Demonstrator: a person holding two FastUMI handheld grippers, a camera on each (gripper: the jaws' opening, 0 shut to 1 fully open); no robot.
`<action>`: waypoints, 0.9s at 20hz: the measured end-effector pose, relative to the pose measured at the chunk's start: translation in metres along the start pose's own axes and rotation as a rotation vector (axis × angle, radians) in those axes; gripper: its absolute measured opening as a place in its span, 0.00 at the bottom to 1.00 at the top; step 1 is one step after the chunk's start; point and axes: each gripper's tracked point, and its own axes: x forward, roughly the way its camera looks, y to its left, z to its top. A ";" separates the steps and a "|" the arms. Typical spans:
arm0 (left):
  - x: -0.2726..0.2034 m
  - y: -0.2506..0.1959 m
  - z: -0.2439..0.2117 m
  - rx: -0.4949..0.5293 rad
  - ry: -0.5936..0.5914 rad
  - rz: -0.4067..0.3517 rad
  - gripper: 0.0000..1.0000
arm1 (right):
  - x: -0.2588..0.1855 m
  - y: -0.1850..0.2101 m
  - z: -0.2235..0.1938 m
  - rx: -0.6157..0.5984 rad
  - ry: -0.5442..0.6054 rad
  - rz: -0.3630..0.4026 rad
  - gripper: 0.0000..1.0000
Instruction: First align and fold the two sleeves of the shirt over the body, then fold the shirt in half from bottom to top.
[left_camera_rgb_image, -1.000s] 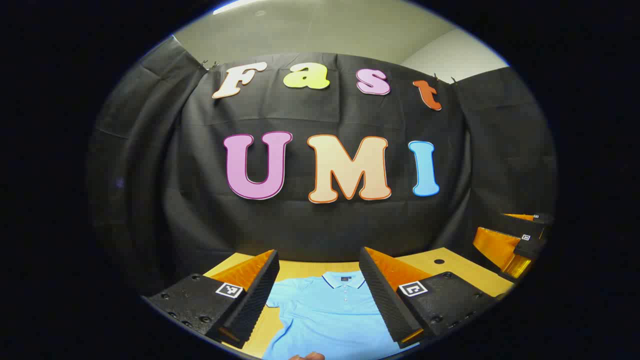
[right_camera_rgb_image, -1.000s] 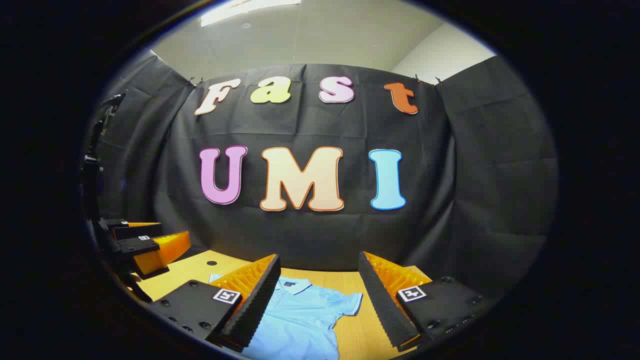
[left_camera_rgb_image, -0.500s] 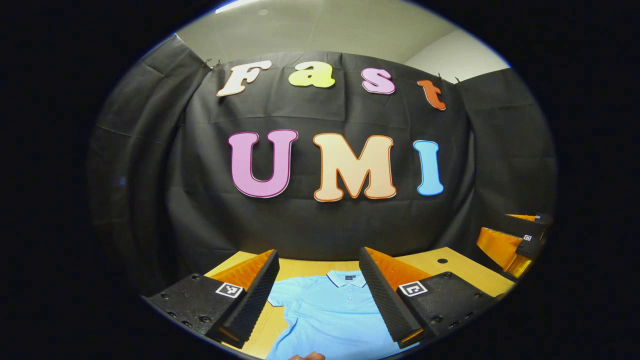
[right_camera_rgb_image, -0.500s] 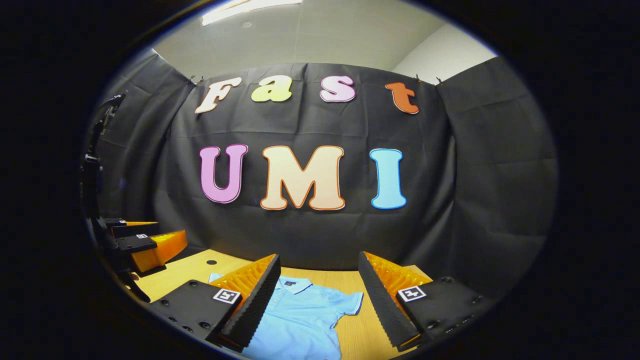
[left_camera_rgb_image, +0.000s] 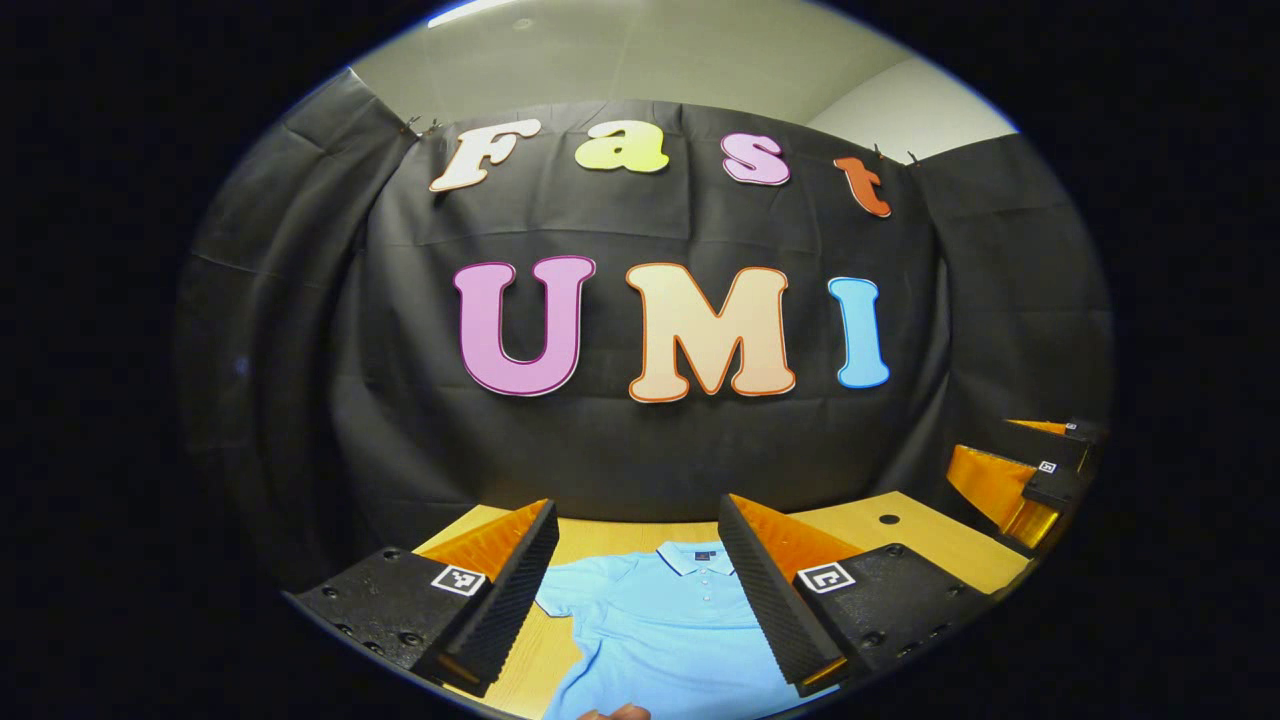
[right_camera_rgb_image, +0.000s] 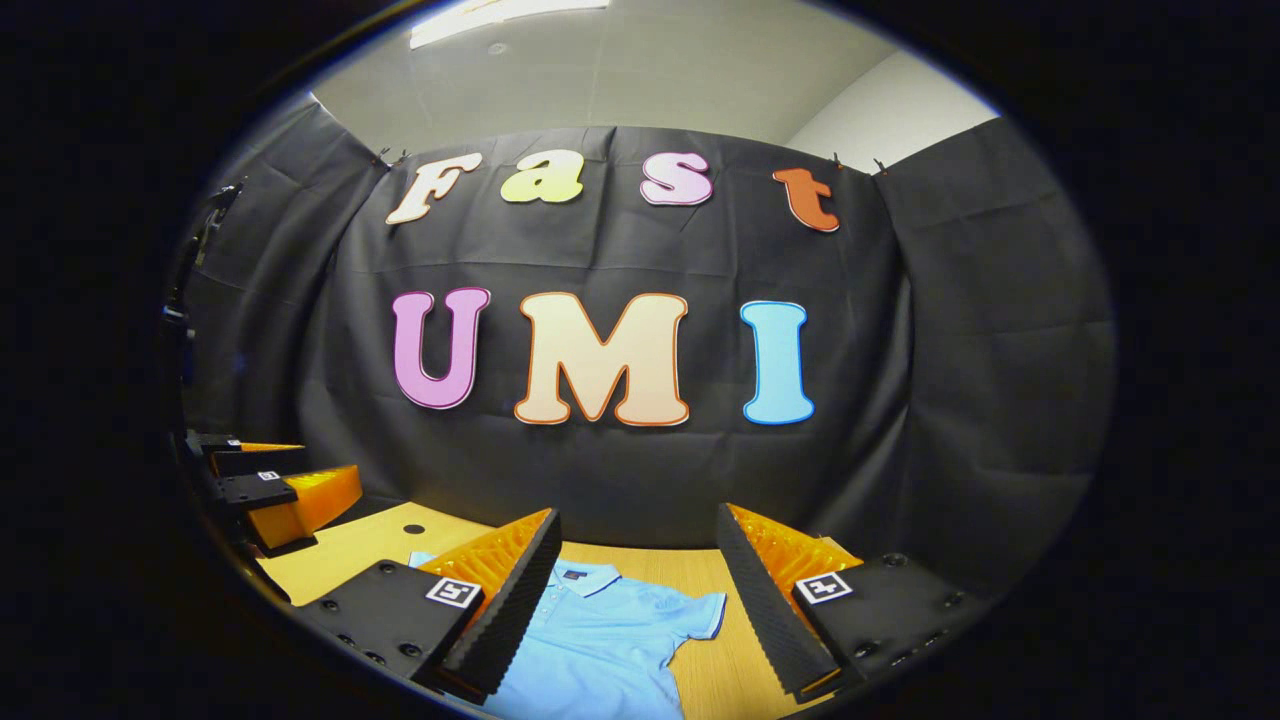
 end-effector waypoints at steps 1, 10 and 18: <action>0.003 0.000 0.000 -0.002 0.001 -0.003 0.97 | 0.009 -0.003 -0.001 -0.006 0.001 -0.009 0.98; 0.028 0.022 -0.009 0.006 0.014 0.003 0.96 | 0.112 -0.047 -0.059 -0.037 0.100 -0.106 0.98; 0.049 0.047 -0.027 0.028 0.058 0.013 0.97 | 0.184 -0.080 -0.170 -0.049 0.307 -0.155 0.98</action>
